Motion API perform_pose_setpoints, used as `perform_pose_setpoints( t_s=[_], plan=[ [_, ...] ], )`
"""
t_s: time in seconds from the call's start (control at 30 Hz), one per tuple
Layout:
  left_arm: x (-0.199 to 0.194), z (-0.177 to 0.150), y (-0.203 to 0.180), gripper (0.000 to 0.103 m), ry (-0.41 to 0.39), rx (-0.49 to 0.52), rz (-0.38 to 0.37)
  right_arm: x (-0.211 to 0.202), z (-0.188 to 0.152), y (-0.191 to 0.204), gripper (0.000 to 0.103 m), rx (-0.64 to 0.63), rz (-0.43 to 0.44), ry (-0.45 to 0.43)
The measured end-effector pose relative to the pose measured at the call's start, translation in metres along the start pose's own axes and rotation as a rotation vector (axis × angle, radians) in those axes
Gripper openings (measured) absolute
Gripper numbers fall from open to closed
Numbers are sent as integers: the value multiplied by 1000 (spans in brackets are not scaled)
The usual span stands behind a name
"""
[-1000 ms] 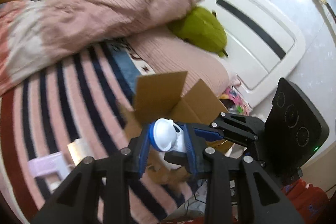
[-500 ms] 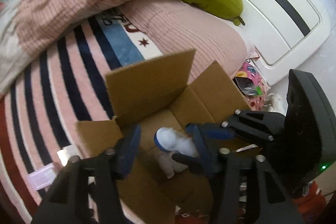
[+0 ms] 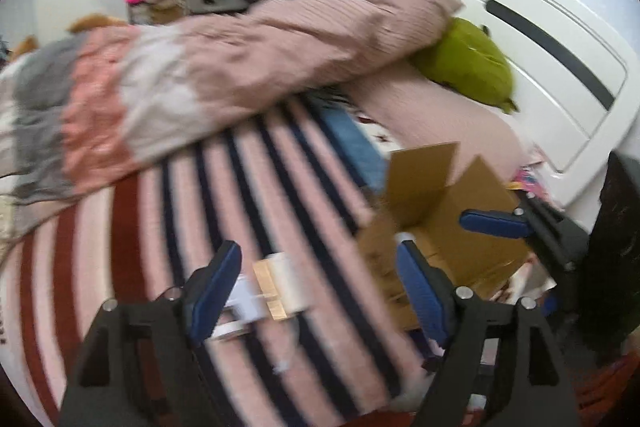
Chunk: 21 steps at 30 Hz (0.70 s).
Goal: Organize rigid objects
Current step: 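Reach the right gripper to the white card-reader adapter and grasp it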
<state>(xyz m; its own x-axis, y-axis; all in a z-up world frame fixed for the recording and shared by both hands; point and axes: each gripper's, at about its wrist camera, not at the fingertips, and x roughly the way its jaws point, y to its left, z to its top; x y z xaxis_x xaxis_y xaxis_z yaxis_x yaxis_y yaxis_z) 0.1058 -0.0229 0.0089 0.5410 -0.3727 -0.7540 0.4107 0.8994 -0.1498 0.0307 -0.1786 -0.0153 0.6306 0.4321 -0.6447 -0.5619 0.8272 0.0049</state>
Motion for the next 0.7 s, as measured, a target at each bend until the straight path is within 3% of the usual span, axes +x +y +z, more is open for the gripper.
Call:
perform_pose_setpoints(
  t_s=[0.27, 0.4, 0.53, 0.7],
  plan=[
    [-11, -72, 86, 77, -24, -136, 93, 70, 8, 77, 103, -93, 163, 79],
    [-2, -107, 117, 77, -12, -174, 92, 123, -13, 93, 103, -176, 76, 150],
    [10, -127, 129, 77, -4, -201, 77, 168, -37, 86, 84, -228, -11, 245],
    [27, -139, 138, 77, 6, -228, 37, 205, -51, 69, 72, -244, -83, 289]
  ],
)
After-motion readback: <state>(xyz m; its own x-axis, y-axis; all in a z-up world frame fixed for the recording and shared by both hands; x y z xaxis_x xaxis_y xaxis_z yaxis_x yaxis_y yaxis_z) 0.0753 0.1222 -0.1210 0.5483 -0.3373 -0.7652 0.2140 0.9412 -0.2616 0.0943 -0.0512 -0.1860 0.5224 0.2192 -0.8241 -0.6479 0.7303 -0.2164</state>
